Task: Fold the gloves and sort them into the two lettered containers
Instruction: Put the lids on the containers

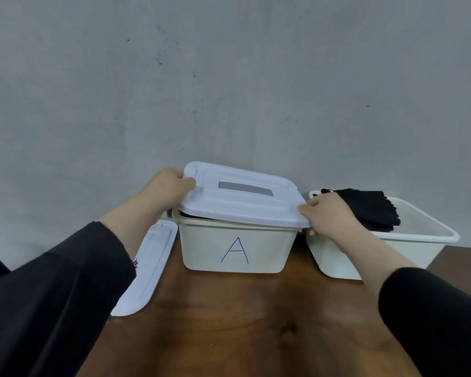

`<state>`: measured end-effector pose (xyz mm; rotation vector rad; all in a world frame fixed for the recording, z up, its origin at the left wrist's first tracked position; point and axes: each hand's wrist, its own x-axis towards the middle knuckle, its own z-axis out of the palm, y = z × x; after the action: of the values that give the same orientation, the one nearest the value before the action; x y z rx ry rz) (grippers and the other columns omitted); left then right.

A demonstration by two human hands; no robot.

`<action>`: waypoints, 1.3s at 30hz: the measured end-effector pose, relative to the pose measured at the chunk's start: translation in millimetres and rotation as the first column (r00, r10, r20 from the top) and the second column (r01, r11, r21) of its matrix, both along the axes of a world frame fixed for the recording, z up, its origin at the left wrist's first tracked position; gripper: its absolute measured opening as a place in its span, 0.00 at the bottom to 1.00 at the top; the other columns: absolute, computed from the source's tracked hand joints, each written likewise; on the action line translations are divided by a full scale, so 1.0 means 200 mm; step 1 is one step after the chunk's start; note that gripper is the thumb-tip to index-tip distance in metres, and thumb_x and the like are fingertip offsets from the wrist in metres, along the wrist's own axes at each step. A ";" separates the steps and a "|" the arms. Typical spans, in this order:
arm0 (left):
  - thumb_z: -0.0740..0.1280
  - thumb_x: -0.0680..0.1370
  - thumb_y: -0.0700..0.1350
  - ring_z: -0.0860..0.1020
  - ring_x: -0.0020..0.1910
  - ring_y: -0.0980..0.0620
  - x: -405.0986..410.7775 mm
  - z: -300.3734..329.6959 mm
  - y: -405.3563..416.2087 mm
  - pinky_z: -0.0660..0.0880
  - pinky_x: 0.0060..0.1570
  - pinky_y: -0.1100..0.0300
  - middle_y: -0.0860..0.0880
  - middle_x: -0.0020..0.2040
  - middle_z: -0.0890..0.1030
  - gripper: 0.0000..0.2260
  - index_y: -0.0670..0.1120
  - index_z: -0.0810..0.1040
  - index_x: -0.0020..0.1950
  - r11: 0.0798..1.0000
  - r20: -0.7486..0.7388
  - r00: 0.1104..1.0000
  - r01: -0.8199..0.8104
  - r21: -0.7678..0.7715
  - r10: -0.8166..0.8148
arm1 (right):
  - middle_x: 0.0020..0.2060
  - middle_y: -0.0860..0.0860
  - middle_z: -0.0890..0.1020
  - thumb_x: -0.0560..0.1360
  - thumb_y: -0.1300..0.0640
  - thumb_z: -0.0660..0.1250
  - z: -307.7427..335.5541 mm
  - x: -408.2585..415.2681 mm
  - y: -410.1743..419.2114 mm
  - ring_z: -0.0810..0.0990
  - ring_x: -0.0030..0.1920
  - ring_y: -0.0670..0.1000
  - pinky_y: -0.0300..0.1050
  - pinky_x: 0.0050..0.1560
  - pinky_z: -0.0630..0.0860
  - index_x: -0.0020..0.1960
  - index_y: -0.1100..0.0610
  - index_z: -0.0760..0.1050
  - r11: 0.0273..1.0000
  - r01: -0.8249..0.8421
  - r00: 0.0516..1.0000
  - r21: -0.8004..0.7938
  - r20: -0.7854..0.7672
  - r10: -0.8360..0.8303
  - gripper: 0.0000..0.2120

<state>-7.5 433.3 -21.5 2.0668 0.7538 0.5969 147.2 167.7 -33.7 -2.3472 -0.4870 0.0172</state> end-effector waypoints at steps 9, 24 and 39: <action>0.64 0.80 0.50 0.77 0.46 0.50 0.00 -0.11 0.04 0.77 0.49 0.52 0.50 0.54 0.80 0.13 0.51 0.77 0.64 0.992 -0.146 0.989 0.015 -0.124 -0.033 | 0.28 0.54 0.68 0.79 0.55 0.63 -0.06 0.05 0.06 0.71 0.29 0.55 0.45 0.30 0.63 0.34 0.58 0.64 0.977 -0.039 0.983 -0.209 0.167 0.075 0.17; 0.61 0.83 0.50 0.77 0.45 0.48 -0.07 -0.13 0.06 0.80 0.54 0.45 0.55 0.48 0.74 0.20 0.55 0.67 0.75 0.972 -0.139 0.990 -0.031 -0.231 -0.001 | 0.37 0.55 0.75 0.82 0.54 0.59 -0.15 -0.02 0.10 0.72 0.38 0.55 0.47 0.36 0.66 0.47 0.60 0.74 0.991 -0.122 0.987 -0.051 0.100 0.127 0.12; 0.73 0.76 0.45 0.81 0.54 0.46 -0.07 -0.26 0.15 0.81 0.52 0.51 0.45 0.55 0.84 0.14 0.44 0.80 0.59 0.855 0.117 0.993 0.061 -0.515 0.000 | 0.51 0.56 0.83 0.75 0.57 0.70 -0.24 -0.04 0.19 0.82 0.56 0.60 0.60 0.60 0.78 0.52 0.60 0.77 0.787 0.110 0.957 0.607 -0.279 0.082 0.08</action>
<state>-20.7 462.9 -72.7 1.5281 0.7198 0.4282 138.7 206.1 -82.7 -1.6560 -0.2678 0.1710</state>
